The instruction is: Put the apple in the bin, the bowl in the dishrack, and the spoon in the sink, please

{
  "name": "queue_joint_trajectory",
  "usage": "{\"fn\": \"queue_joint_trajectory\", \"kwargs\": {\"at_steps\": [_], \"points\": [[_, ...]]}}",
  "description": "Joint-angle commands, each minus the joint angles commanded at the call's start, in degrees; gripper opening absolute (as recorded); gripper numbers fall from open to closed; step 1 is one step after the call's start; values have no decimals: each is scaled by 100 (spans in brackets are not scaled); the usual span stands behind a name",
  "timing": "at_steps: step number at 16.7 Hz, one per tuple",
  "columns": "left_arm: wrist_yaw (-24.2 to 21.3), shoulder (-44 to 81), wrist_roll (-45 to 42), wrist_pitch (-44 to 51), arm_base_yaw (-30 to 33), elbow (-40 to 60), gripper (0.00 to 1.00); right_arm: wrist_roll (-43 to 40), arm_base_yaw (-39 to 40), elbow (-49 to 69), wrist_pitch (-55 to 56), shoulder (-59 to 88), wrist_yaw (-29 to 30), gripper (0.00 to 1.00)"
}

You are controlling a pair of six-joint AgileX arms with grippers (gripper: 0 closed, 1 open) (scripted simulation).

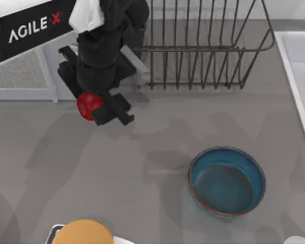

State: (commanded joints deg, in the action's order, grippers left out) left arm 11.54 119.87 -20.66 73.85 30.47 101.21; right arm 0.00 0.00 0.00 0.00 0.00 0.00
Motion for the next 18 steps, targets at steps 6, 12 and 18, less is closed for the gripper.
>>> {"fn": "queue_joint_trajectory", "kwargs": {"at_steps": [6,12,18], "points": [[824,-382,-4384,372,-276,-619,0,0,0,0,0,0,0,100],[1371,-1097,-9594,755,-1042,-1498,0,0,0,0,0,0,0,100],[1507,-2106,-13518,929,-2121,-2303,0,0,0,0,0,0,0,100]]}}
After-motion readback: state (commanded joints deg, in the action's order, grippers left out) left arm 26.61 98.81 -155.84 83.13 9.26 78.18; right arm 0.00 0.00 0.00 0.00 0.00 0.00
